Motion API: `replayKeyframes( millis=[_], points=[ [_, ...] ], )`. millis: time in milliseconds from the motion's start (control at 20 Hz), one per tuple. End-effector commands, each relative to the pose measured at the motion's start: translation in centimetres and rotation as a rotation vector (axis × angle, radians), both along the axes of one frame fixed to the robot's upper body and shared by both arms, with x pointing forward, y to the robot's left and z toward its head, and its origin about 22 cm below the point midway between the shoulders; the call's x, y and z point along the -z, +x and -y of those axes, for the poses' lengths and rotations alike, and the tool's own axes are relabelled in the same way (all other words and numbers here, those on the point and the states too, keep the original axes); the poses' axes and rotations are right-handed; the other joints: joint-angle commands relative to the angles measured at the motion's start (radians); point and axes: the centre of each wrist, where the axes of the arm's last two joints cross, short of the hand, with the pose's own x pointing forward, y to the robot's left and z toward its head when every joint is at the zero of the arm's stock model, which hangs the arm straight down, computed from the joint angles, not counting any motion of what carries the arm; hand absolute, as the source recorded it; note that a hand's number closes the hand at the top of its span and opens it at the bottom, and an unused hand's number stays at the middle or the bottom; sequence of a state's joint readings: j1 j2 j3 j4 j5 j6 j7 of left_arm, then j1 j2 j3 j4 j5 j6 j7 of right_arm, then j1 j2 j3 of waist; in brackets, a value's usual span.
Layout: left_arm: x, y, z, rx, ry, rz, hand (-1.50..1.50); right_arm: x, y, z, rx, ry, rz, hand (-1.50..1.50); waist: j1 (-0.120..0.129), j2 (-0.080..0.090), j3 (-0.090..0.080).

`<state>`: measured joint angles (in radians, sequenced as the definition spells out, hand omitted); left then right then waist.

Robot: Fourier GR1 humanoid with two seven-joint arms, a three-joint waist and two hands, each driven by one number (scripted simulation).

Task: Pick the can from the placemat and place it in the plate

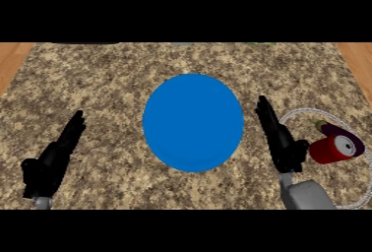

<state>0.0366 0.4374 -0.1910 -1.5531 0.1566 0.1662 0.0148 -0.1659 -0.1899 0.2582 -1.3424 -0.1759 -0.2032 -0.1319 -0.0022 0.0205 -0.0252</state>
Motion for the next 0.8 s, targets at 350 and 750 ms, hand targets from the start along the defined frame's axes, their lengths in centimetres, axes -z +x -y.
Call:
replayKeyframes(
  millis=[350,750],
  points=[
    [-3.3,3.5,1.2,0.007,0.021,0.137,0.00,-5.0,3.0,13.7,0.312,-0.714,0.012,1.50,-0.004,0.008,-0.014],
    [-5.2,6.2,0.9,0.005,-0.009,0.109,0.00,0.9,1.8,6.9,0.614,-0.472,-0.061,-1.50,0.002,-0.021,0.025]
  ],
)
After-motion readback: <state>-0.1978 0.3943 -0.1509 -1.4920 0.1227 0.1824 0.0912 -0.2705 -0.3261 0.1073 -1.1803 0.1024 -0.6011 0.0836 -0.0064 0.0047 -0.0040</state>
